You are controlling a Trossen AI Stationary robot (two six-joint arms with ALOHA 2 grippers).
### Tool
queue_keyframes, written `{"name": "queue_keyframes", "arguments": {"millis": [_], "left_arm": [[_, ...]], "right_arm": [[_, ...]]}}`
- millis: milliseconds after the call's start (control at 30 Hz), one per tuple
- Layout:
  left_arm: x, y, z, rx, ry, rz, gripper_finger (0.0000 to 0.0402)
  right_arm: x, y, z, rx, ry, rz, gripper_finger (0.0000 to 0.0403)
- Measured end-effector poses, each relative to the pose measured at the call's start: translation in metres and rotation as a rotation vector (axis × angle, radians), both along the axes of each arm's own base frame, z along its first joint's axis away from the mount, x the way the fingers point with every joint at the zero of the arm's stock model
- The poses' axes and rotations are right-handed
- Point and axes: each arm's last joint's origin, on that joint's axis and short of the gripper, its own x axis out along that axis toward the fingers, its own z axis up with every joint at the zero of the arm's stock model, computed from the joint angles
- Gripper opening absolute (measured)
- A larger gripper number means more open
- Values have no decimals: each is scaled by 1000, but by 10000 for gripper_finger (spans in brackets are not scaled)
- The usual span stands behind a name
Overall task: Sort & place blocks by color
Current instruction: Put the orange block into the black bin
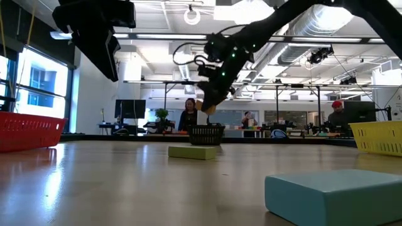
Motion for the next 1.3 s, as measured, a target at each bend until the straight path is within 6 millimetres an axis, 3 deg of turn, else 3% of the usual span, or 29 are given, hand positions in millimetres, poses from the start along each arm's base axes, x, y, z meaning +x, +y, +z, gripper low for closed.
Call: {"name": "queue_keyframes", "arguments": {"millis": [200,400,667,867,1033,1300], "left_arm": [[1,0,0,-3,-15,-1,191],[2,0,1,-3,-17,-1,191],[2,0,1,-5,-18,3,191],[2,-2,0,-77,-26,19,191],[2,-5,0,-171,-31,37,191],[0,-24,0,-228,-33,28,191]], "right_arm": [[1,-13,-26,4,63,8,101],[-4,-24,-37,5,94,-27,102],[-7,-28,-36,-46,125,-92,198],[-9,-25,-37,-37,151,-102,209],[-12,-18,-27,-3,151,-122,211],[-9,15,8,-58,141,-88,212]]}}
